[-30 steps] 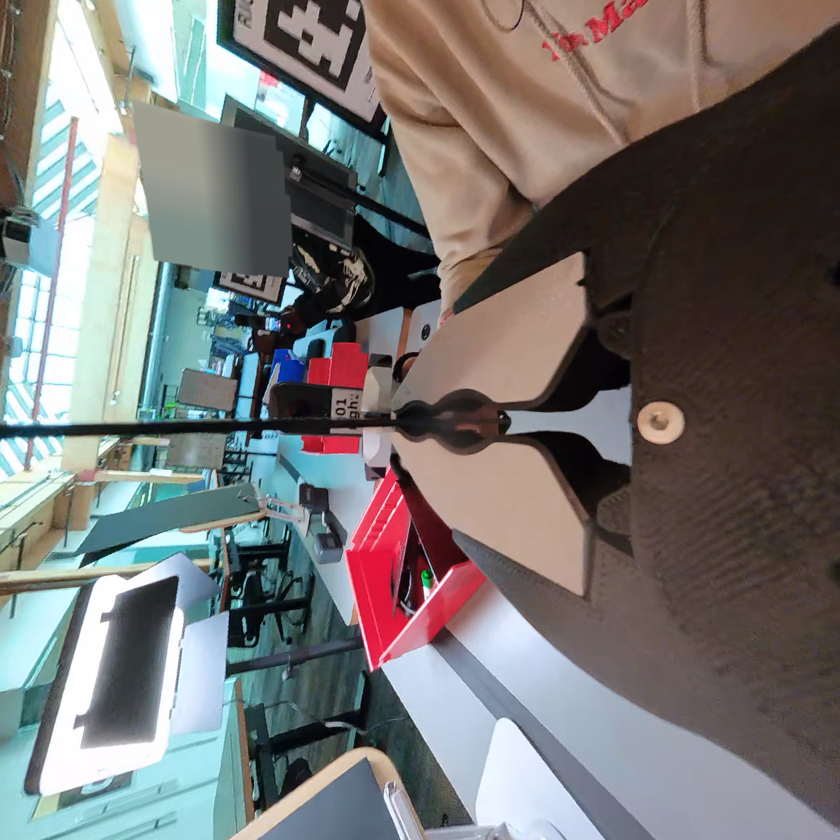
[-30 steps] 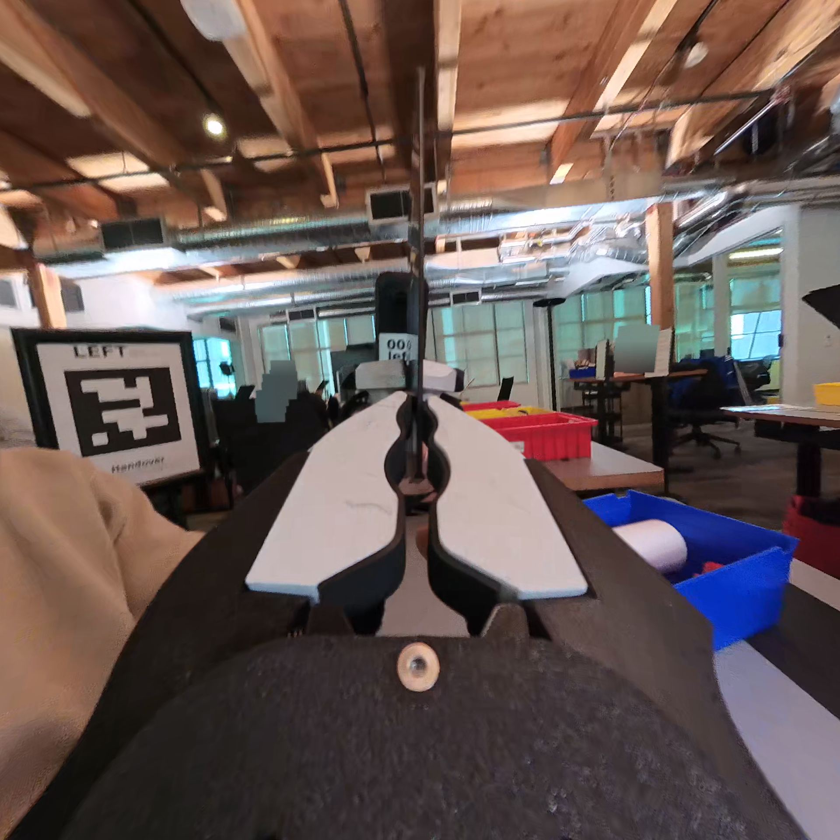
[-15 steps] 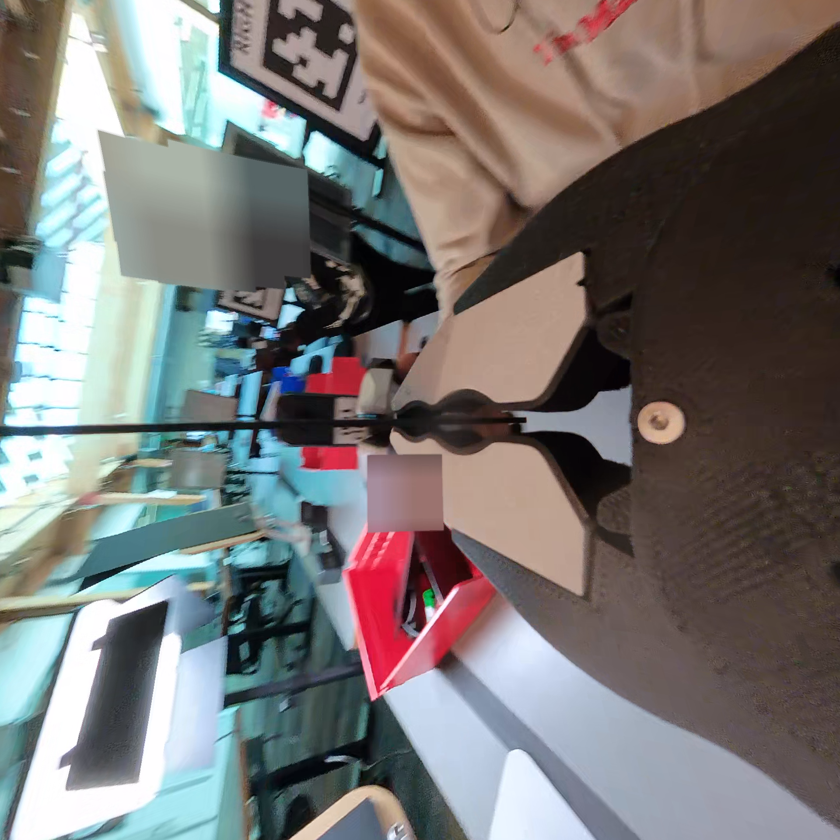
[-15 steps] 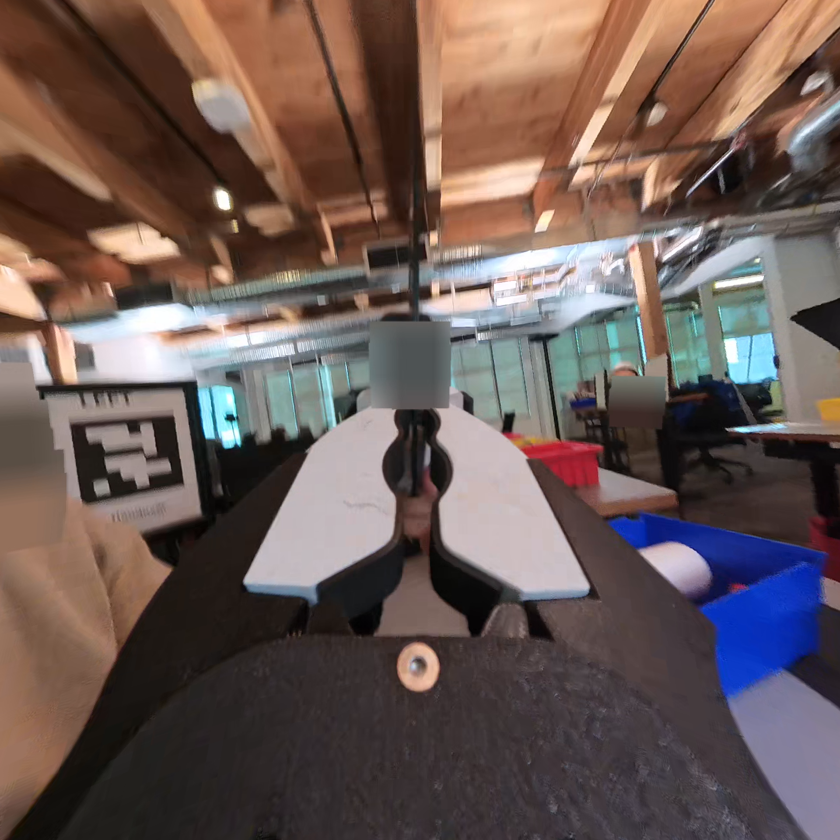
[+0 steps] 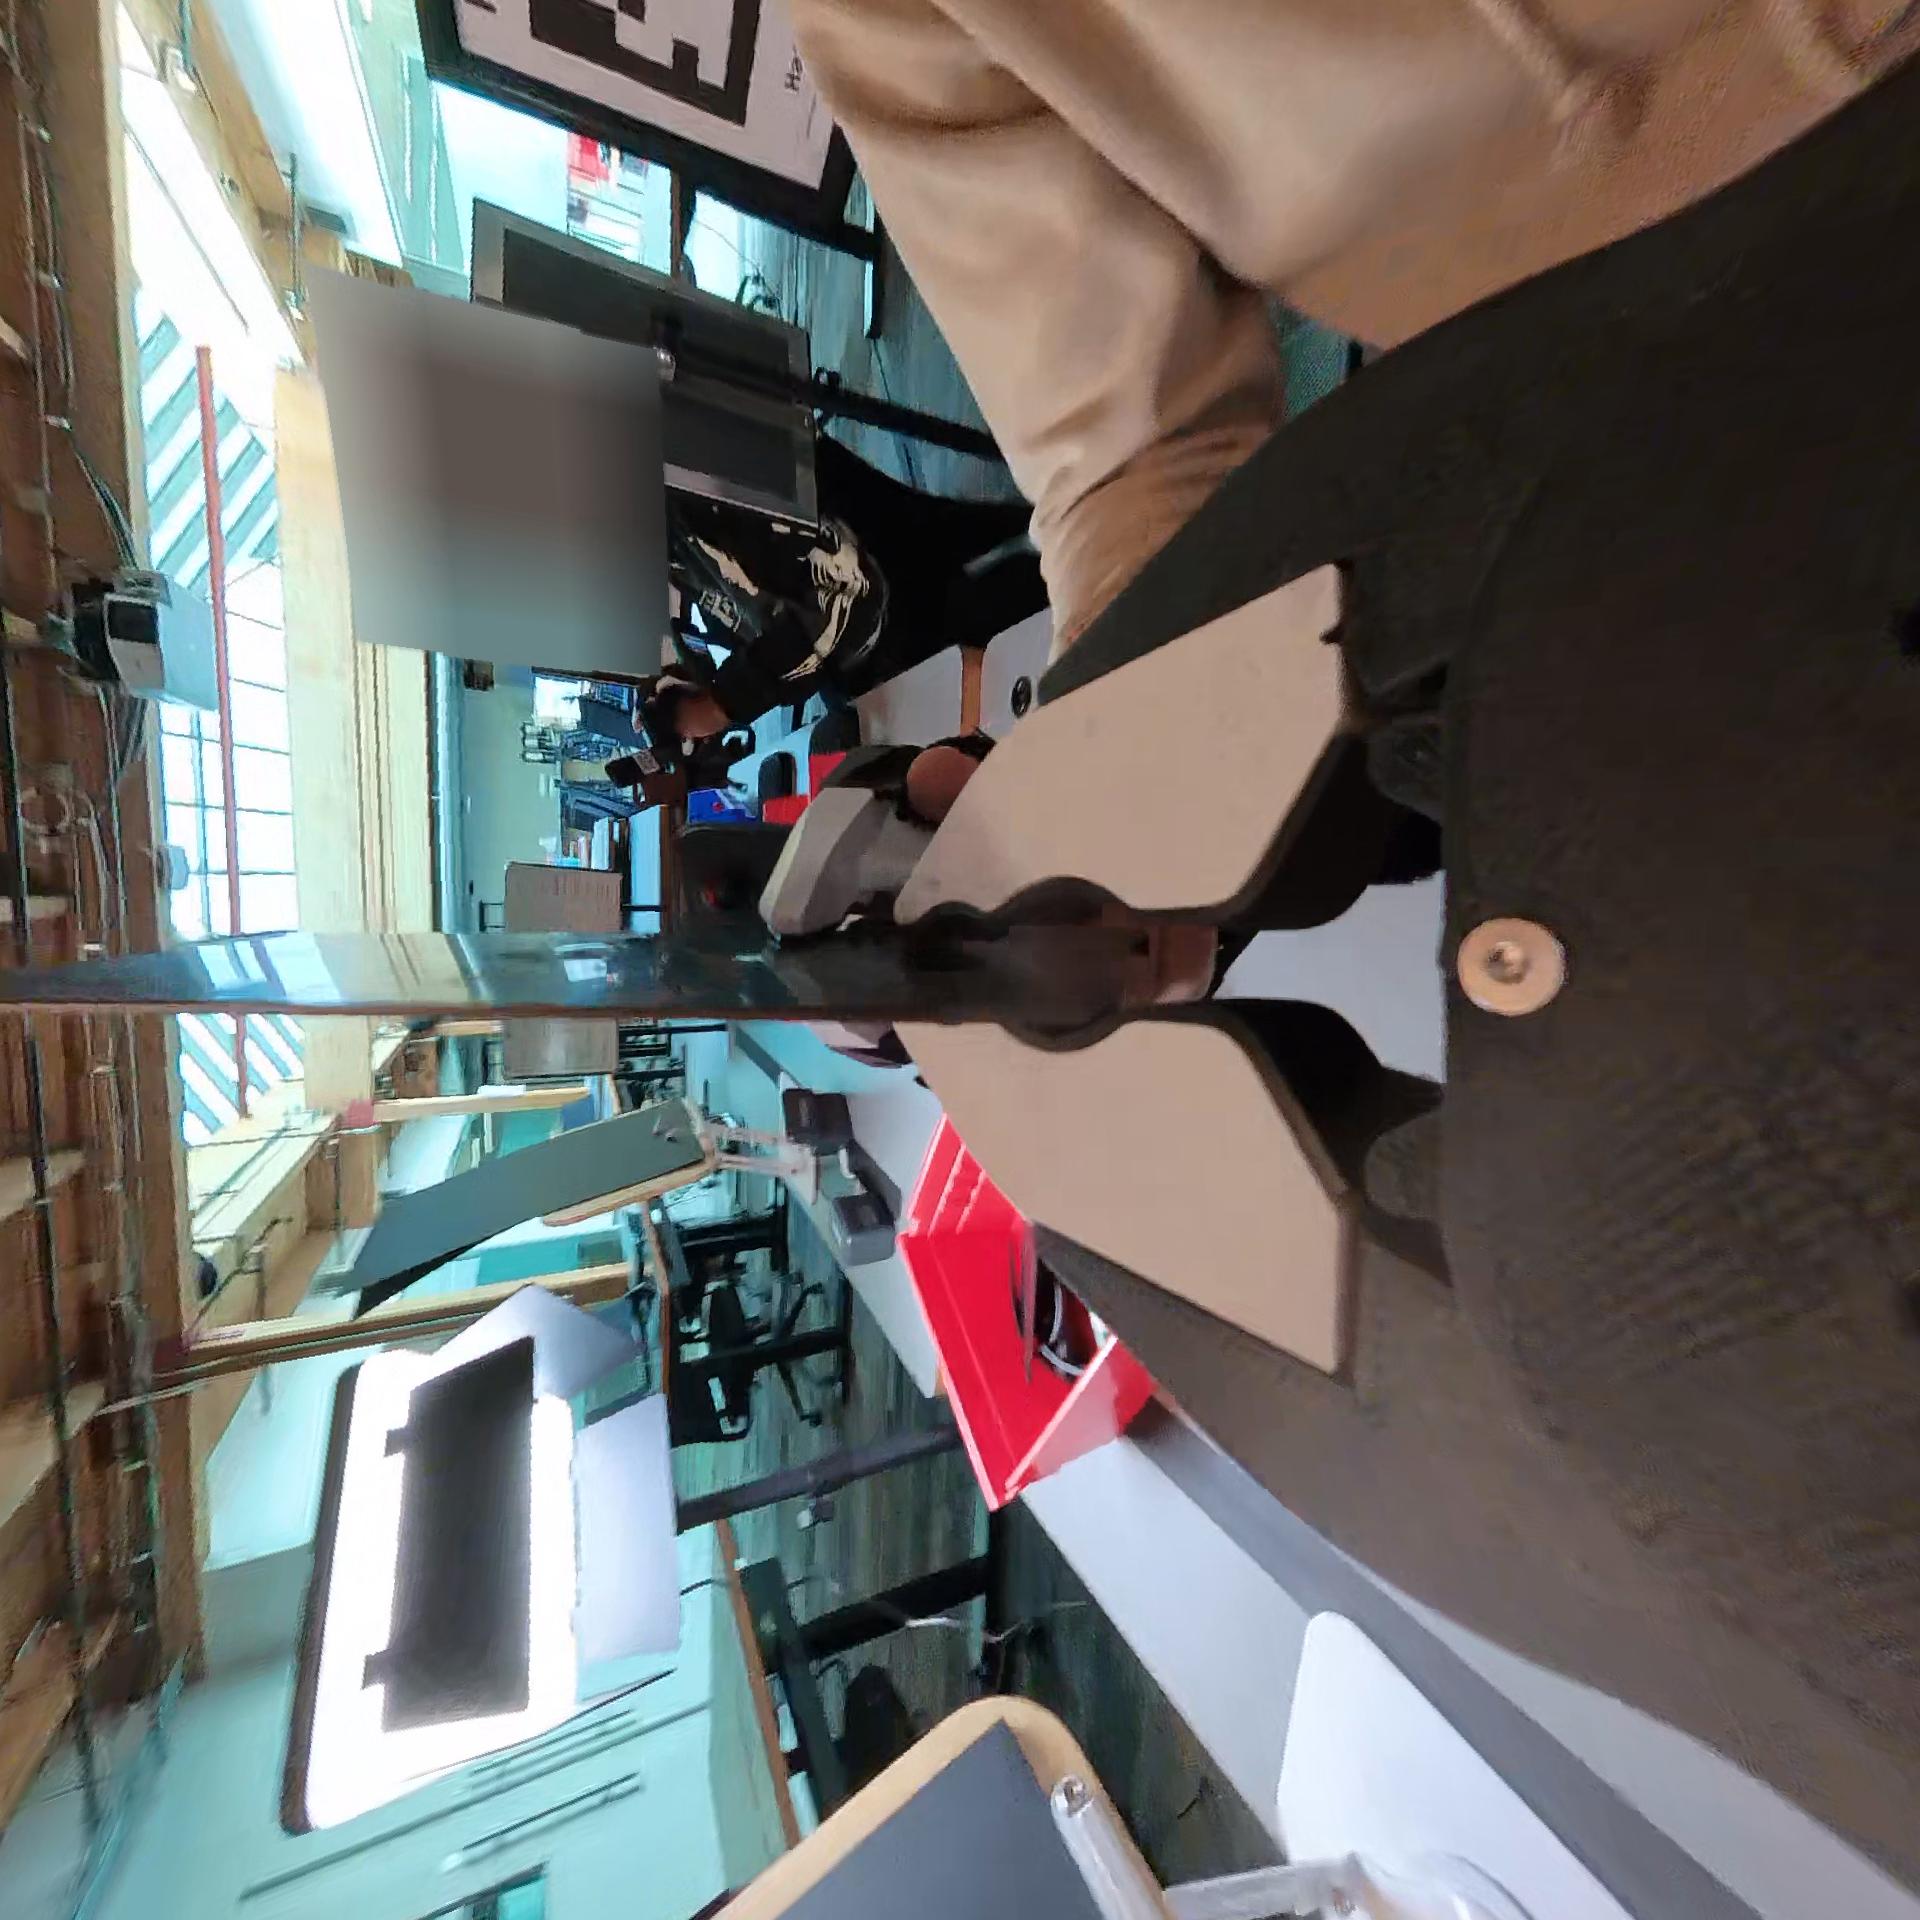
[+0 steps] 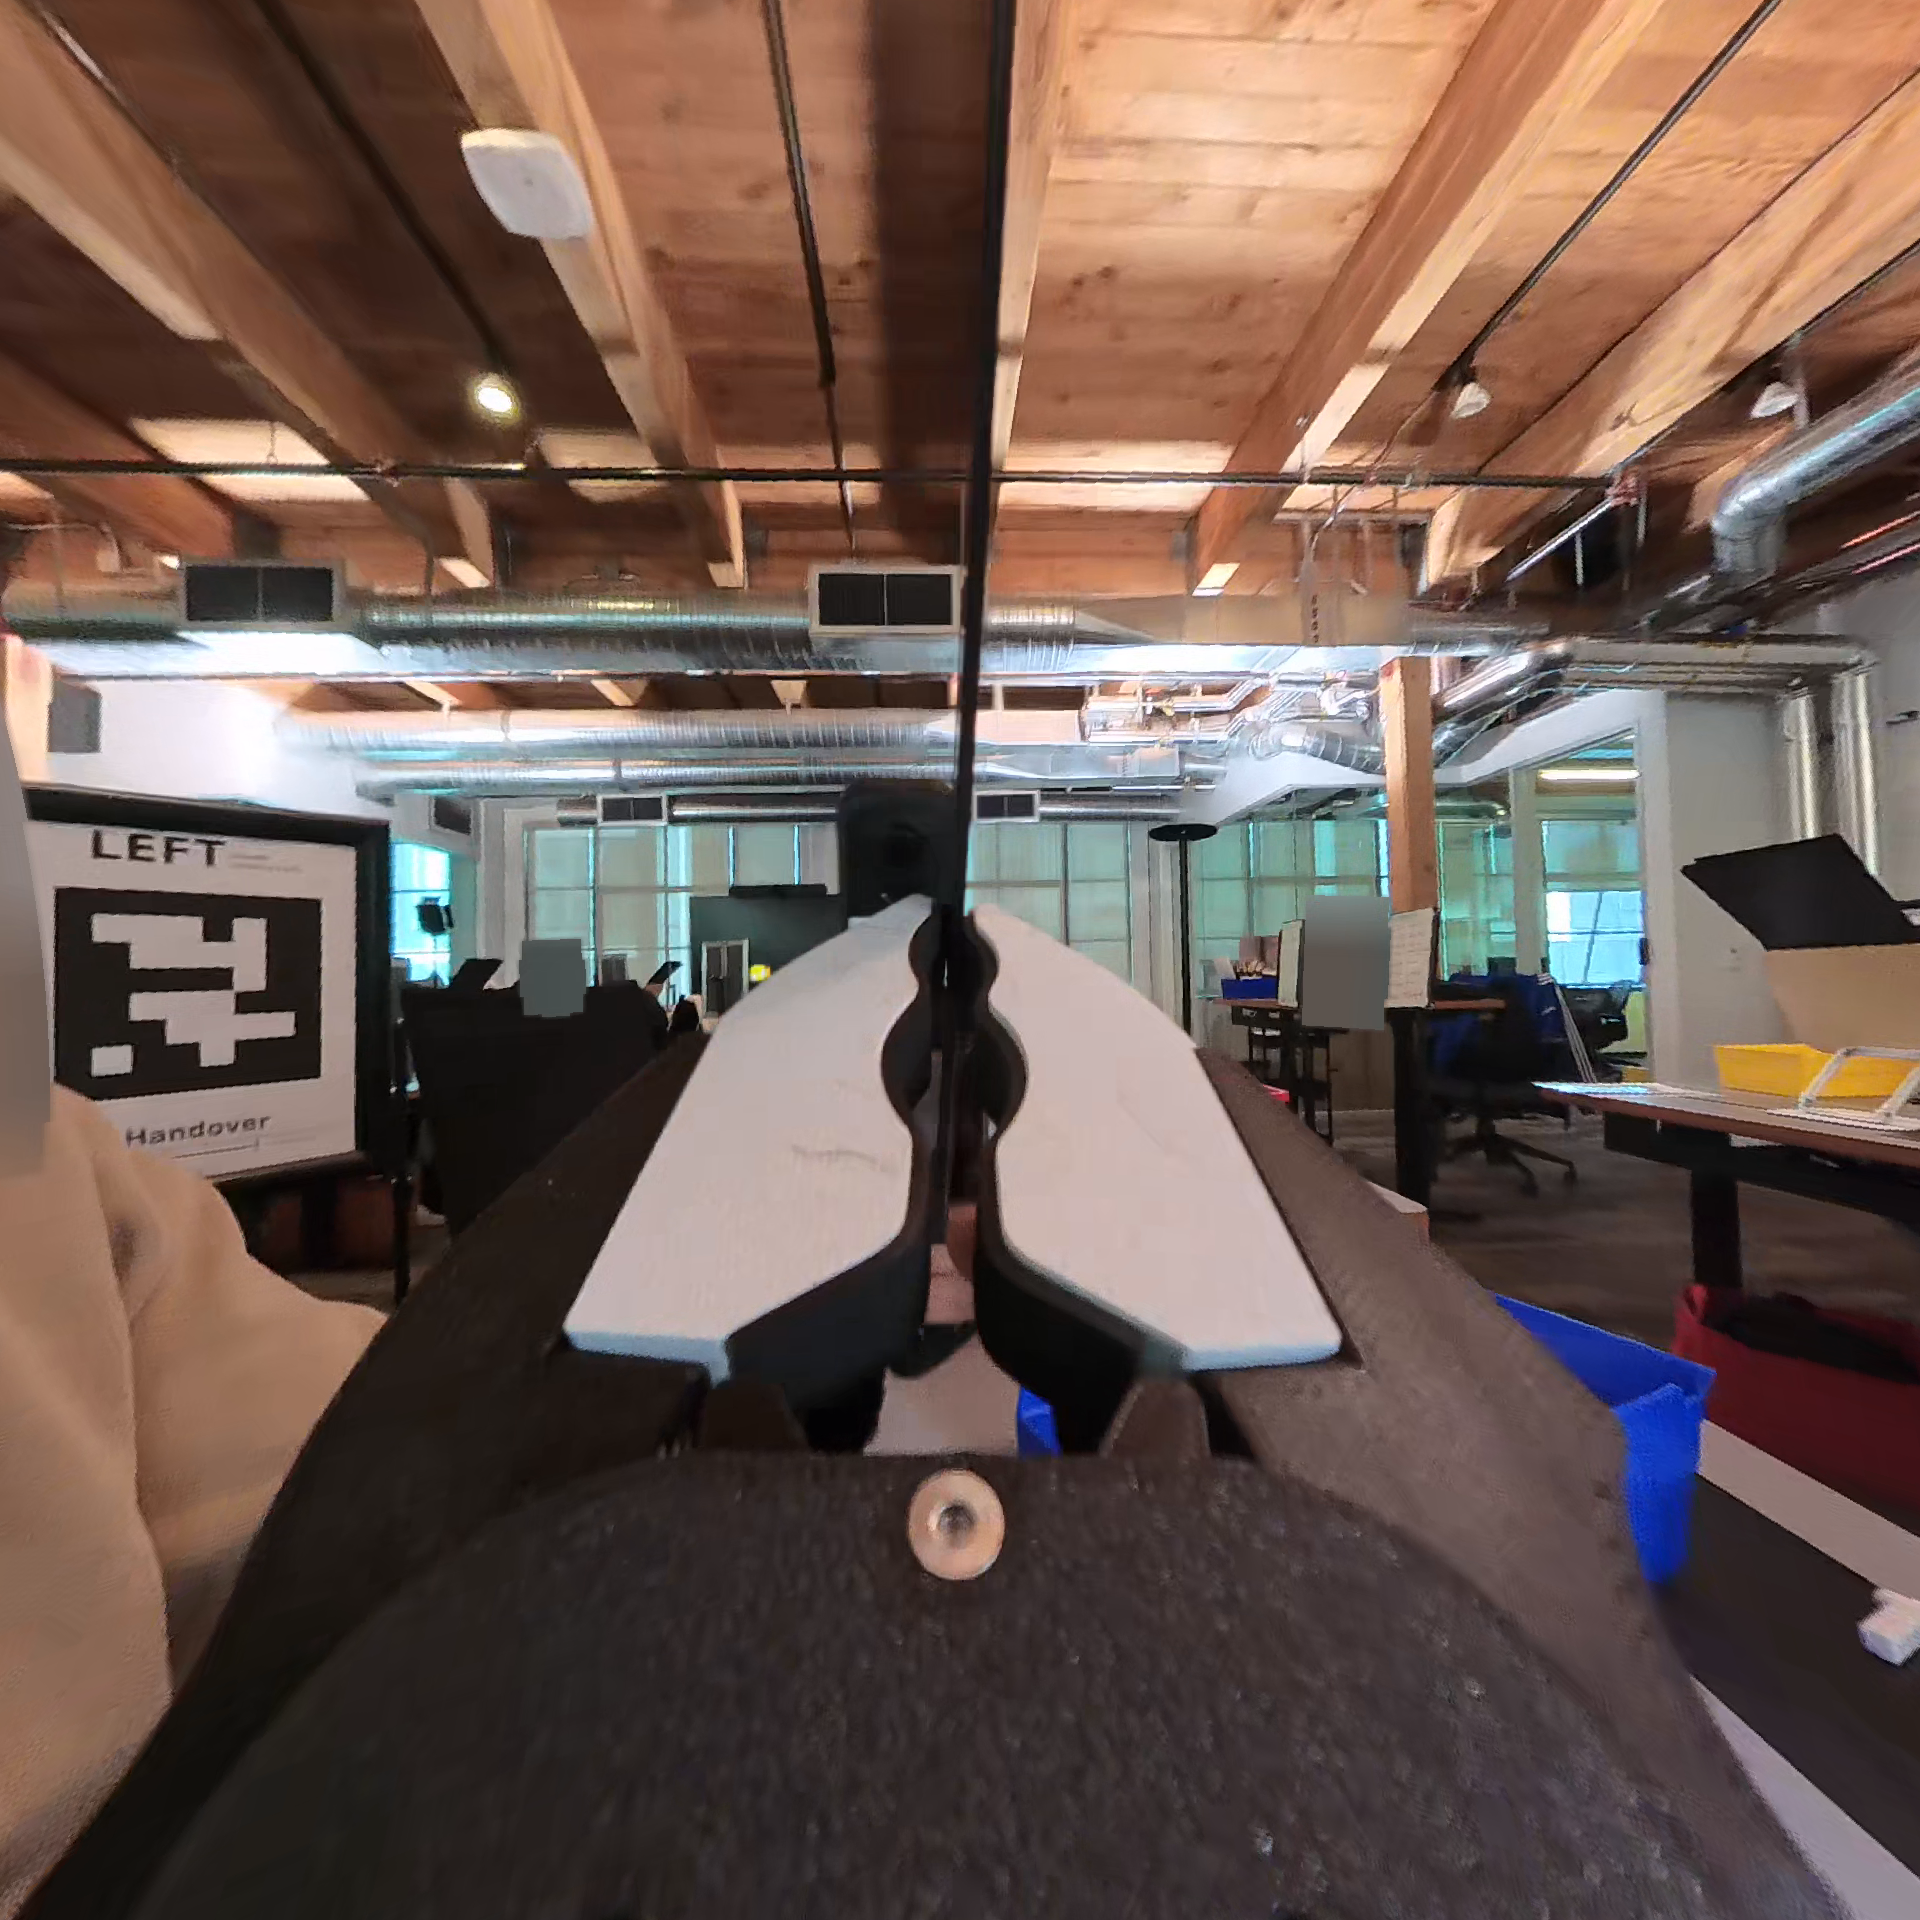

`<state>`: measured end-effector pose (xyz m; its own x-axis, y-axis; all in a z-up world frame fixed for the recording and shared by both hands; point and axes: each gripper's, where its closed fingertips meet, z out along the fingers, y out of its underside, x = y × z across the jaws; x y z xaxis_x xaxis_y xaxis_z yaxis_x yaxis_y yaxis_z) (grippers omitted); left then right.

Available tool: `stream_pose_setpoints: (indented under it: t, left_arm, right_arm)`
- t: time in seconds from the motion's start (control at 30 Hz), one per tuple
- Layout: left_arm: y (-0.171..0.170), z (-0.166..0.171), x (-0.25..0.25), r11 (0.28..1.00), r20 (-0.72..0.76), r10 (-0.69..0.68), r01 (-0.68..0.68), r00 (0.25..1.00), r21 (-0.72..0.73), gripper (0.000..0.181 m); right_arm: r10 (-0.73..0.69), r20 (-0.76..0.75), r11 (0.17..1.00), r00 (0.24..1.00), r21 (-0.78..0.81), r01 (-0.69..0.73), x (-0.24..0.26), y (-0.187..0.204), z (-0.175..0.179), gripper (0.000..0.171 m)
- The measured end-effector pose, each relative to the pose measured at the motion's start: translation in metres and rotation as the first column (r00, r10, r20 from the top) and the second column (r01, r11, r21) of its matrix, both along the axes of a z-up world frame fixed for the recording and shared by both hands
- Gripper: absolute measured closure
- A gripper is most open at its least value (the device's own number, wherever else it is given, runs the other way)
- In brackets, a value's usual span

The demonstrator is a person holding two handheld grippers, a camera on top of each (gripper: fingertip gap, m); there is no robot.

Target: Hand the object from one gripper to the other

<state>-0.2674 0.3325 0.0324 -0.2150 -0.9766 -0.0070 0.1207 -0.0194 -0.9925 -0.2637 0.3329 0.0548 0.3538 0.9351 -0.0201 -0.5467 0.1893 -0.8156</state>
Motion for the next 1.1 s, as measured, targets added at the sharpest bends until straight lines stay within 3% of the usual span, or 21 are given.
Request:
stream_pose_setpoints:
  t: [0.1,0.27,0.3,0.43,0.5,0.57,0.73,0.87,0.93,1.07,1.1]
  left_arm:
    - [-0.001,0.002,0.000,0.999,-0.018,-0.021,0.020,1.000,-0.035,0.179]
    - [-0.004,-0.007,-0.016,0.994,-0.150,-0.085,0.075,0.985,-0.074,0.179]
    - [-0.002,-0.002,-0.018,0.994,-0.120,-0.081,0.072,0.989,-0.078,0.179]
    - [0.007,0.026,-0.027,0.994,0.137,-0.043,0.056,0.990,-0.094,0.169]
    - [0.005,0.023,-0.019,0.994,0.162,-0.047,0.062,0.986,-0.090,0.161]
    - [0.002,0.022,-0.009,0.994,0.184,-0.037,0.054,0.982,-0.091,0.176]
    - [0.006,0.030,-0.009,0.987,0.256,-0.009,0.050,0.967,-0.152,0.179]
    - [0.017,0.042,-0.029,0.982,0.305,0.014,0.044,0.952,-0.182,0.179]
    - [0.020,0.044,-0.032,0.982,0.316,0.031,0.031,0.948,-0.189,0.178]
    - [0.023,0.052,-0.038,0.972,0.456,0.065,0.047,0.888,-0.229,0.166]
    - [0.022,0.050,-0.034,0.972,0.453,0.062,0.050,0.890,-0.231,0.170]
  right_arm:
    - [0.029,-0.043,0.999,0.999,-0.031,-0.030,0.003,0.002,0.002,0.168]
    - [0.038,0.064,0.999,0.997,-0.027,-0.036,0.004,-0.003,0.002,0.159]
    - [0.057,0.071,0.998,0.996,-0.016,-0.056,0.005,-0.006,0.003,0.169]
    - [0.010,-0.010,1.000,1.000,0.027,-0.010,0.007,-0.008,0.010,0.169]
    - [0.027,-0.096,1.000,0.995,0.016,-0.025,0.014,-0.008,0.015,0.168]
    - [0.036,-0.086,0.999,0.996,-0.009,-0.037,0.010,-0.005,0.011,0.169]
    - [0.026,-0.079,0.997,0.997,-0.075,-0.032,0.007,0.002,0.008,0.167]
    - [0.001,-0.169,0.998,0.986,-0.060,-0.012,0.031,0.001,0.021,0.168]
    - [0.001,-0.115,0.998,0.993,-0.068,-0.009,0.028,0.001,0.020,0.169]
    - [-0.004,-0.182,0.999,0.983,-0.053,-0.006,0.023,-0.001,0.020,0.169]
    - [-0.004,-0.205,0.998,0.979,-0.063,-0.009,0.022,0.001,0.018,0.169]
